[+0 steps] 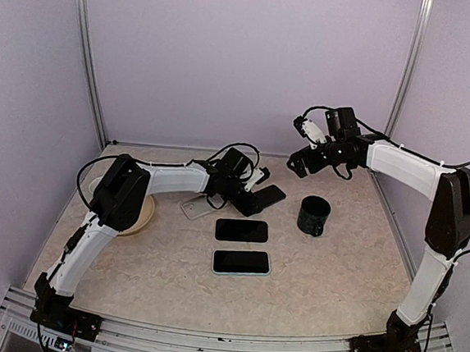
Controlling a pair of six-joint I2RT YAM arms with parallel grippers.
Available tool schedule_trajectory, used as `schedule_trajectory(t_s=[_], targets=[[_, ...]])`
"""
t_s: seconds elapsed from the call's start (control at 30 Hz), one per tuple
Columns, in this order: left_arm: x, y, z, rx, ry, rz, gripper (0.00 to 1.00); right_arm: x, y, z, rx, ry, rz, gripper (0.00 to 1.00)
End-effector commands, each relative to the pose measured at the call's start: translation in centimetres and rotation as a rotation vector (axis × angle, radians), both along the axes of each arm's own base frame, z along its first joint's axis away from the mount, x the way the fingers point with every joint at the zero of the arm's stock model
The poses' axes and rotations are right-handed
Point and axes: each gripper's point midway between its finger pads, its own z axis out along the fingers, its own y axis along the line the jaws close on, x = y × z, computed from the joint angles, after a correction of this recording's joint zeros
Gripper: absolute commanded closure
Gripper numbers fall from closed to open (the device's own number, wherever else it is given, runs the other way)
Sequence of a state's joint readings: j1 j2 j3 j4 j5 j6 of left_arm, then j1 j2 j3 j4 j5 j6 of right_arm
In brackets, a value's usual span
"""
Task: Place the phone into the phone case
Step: Move the phone.
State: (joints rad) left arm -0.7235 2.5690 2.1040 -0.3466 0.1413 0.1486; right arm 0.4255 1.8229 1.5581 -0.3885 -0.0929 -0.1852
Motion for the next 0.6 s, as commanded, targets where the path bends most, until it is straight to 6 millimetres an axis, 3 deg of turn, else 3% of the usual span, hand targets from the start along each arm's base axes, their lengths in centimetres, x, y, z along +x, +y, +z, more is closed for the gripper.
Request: schedule_trajectory(t_s=[0.0, 0.57], targets=[[0.5, 1.4, 1.1, -0.016, -0.004, 0.061, 1.00, -0.4, 0.6, 0.8, 0.029, -0.014, 0.007, 0.00], [0.0, 1.6, 8.1, -0.143, -0.172, 0.066, 1.00, -0.1, 1.9, -0.7, 0.094, 0.064, 0.018, 0.01]])
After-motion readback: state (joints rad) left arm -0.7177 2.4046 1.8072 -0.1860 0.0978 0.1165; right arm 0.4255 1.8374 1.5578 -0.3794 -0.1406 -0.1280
